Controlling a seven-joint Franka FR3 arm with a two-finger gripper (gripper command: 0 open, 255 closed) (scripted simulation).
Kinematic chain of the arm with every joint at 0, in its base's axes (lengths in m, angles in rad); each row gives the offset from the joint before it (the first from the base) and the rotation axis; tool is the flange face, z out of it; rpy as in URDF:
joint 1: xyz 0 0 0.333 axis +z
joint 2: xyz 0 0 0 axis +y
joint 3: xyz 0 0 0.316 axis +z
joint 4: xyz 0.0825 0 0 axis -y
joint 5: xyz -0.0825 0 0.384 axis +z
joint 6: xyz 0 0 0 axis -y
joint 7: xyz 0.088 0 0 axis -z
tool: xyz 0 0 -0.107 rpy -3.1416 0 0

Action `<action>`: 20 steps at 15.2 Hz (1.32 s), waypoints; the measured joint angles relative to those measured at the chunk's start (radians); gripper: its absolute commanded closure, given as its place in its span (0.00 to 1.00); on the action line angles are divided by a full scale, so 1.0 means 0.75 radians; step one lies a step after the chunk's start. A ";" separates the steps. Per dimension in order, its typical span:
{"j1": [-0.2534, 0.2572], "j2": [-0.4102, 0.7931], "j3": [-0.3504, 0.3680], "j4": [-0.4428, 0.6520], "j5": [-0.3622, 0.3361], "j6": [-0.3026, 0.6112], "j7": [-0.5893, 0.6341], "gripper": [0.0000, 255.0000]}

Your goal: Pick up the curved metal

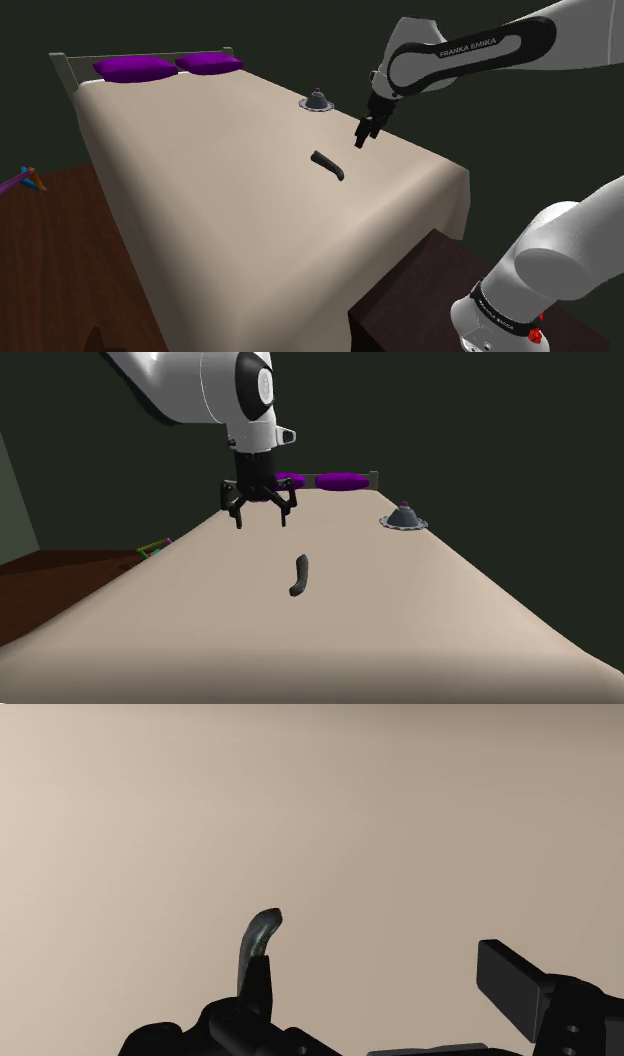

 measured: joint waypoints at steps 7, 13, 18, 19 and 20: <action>-0.019 0.334 -0.026 0.121 0.006 0.205 -0.028 0.00; -0.039 0.631 -0.044 0.287 0.025 0.330 -0.060 0.00; -0.064 0.877 -0.052 0.479 0.046 0.380 -0.088 0.00; -0.071 0.932 -0.052 0.518 0.052 0.394 -0.096 0.00; -0.076 0.967 -0.052 0.542 0.055 0.404 -0.101 0.00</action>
